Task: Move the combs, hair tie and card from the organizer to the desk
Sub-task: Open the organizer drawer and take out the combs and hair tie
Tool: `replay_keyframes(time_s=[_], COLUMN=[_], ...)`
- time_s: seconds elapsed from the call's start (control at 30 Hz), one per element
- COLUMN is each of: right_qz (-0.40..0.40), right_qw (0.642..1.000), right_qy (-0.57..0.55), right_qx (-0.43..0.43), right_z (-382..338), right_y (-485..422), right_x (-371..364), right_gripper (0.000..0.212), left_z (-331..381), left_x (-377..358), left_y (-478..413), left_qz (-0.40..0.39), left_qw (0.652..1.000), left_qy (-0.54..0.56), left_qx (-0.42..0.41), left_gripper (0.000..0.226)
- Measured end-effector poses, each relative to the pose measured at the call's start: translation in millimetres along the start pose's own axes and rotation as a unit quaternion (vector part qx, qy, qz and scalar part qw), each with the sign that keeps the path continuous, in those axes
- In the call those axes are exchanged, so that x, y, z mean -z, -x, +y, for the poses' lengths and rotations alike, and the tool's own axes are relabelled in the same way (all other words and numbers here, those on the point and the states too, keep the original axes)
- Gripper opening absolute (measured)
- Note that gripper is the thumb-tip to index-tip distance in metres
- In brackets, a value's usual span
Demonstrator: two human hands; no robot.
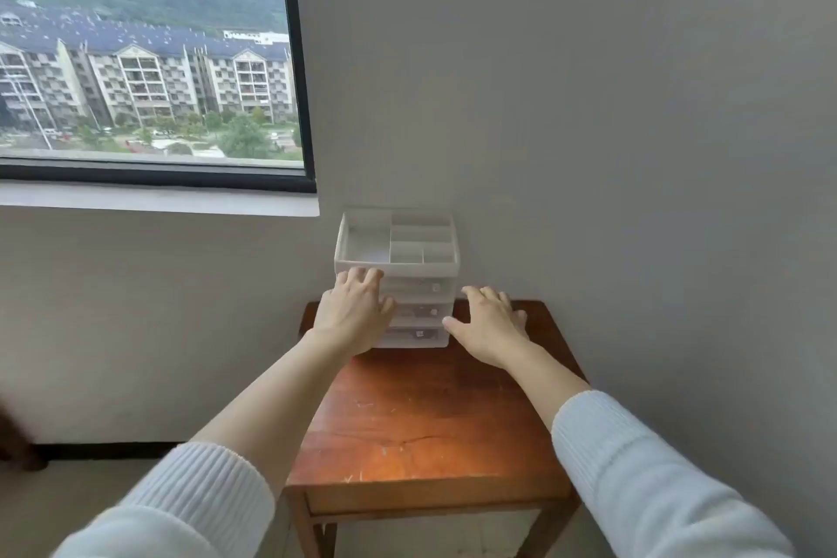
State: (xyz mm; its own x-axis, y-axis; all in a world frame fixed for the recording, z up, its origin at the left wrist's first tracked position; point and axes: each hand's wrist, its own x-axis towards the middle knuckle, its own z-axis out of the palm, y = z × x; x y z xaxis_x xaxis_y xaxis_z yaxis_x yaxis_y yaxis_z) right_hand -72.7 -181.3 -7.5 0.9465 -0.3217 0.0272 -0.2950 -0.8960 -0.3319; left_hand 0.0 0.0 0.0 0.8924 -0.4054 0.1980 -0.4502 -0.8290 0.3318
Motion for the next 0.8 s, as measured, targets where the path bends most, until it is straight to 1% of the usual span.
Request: replay_keyframes(time_s=[0.03,0.17,0.23,0.3,0.37,0.43,0.47,0.53,0.6,0.63,0.67,0.7,0.8], right_qz=[-0.016,-0.079,-0.111,-0.136,-0.152,-0.166,-0.168,-0.155,-0.133,-0.124,-0.117,-0.113,-0.112], right_qw=[1.0,0.991,0.973,0.941,0.9,0.844,0.808,0.725,0.637,0.604,0.582,0.571,0.568], right_qy=[-0.015,-0.09,-0.186,-0.294,-0.382,-0.469,-0.515,-0.609,-0.692,-0.72,-0.738,-0.747,-0.746], right_qx=[-0.015,-0.06,-0.08,-0.099,-0.144,-0.202,-0.231,-0.282,-0.313,-0.319,-0.321,-0.321,-0.328], right_z=[-3,-11,-17,-24,-30,-35,-38,-41,-44,-45,-47,-49,-52], right_y=[-14,-67,-89,-104,-117,-126,-130,-135,-138,-139,-140,-140,-137], right_x=[-8,-43,-57,-70,-80,-89,-92,-99,-106,-108,-109,-110,-110], right_gripper=[0.063,0.061,0.058,0.055,0.052,0.045,0.039,0.03,0.026,0.026,0.026,0.026,0.032], left_z=[-8,-46,-61,-72,-81,-85,-86,-86,-84,-84,-84,-85,-89], left_x=[-6,-34,-45,-52,-60,-66,-69,-73,-77,-78,-79,-79,-79], left_y=[-14,-68,-87,-98,-104,-106,-106,-107,-109,-110,-111,-112,-114], left_qz=[-0.01,-0.004,0.004,-0.006,-0.008,0.019,0.036,0.059,0.069,0.072,0.073,0.07,0.061], left_qw=[1.0,0.994,0.989,0.986,0.986,0.989,0.99,0.99,0.989,0.989,0.988,0.987,0.987], left_qy=[-0.012,-0.089,-0.112,-0.114,-0.097,-0.052,-0.026,0.023,0.069,0.085,0.097,0.103,0.11], left_qx=[-0.007,-0.057,-0.097,-0.124,-0.139,-0.139,-0.137,-0.123,-0.107,-0.102,-0.099,-0.099,-0.098], left_gripper=[0.047,0.05,0.052,0.051,0.05,0.048,0.047,0.044,0.042,0.041,0.041,0.041,0.042])
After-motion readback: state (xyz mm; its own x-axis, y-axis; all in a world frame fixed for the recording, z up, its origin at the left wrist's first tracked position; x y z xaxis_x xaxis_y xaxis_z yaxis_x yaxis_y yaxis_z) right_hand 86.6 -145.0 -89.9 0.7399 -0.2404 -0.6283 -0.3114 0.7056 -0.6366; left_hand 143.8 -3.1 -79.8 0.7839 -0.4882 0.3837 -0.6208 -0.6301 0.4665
